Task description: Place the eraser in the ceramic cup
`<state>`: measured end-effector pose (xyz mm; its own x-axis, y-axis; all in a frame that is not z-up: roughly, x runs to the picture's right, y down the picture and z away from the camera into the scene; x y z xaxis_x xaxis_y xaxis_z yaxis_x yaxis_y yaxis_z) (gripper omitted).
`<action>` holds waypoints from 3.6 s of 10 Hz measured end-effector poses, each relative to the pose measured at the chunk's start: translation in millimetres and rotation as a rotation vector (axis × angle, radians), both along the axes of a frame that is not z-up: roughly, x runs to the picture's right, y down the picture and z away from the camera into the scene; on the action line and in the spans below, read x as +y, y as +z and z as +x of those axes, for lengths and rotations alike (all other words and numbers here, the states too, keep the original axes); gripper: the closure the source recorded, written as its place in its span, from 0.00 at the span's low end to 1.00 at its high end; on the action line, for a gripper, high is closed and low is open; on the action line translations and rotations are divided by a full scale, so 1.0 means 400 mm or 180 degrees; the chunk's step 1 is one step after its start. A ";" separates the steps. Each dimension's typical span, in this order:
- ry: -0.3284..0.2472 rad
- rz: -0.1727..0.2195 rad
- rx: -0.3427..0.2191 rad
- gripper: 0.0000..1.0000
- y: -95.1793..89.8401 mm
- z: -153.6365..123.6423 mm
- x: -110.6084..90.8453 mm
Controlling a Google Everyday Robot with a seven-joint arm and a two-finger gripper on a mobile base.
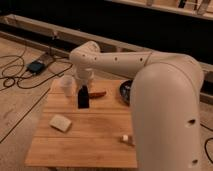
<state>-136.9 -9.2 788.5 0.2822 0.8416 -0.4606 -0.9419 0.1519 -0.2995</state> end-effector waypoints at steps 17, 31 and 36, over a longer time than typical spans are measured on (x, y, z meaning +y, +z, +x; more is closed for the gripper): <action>0.0418 0.1350 -0.0270 1.00 0.169 -0.261 -0.291; 0.0218 0.1458 -0.0210 0.31 0.240 -0.285 -0.255; 0.0163 0.1462 -0.0242 0.20 0.229 -0.285 -0.258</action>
